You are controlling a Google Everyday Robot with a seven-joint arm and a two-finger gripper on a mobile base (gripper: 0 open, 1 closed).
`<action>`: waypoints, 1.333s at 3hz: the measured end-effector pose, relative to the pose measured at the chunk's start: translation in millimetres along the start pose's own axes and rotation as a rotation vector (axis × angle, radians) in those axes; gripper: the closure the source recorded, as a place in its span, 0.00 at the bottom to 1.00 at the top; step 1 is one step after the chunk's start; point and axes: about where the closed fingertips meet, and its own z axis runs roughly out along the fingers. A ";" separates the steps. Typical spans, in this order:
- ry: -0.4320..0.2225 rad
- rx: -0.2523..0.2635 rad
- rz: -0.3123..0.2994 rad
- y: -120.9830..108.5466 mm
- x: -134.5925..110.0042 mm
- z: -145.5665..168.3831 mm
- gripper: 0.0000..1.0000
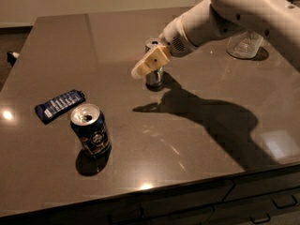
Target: Knock redbull can over
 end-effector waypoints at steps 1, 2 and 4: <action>-0.020 -0.015 -0.013 -11.3 -11.2 4.5 0.23; -0.015 -0.024 -0.034 -17.8 -16.7 -5.0 0.46; 0.189 -0.042 -0.141 -14.3 -23.8 -42.7 0.99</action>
Offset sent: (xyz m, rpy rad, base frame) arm 0.0233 -0.0136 0.0321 -0.0053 -0.0251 0.0570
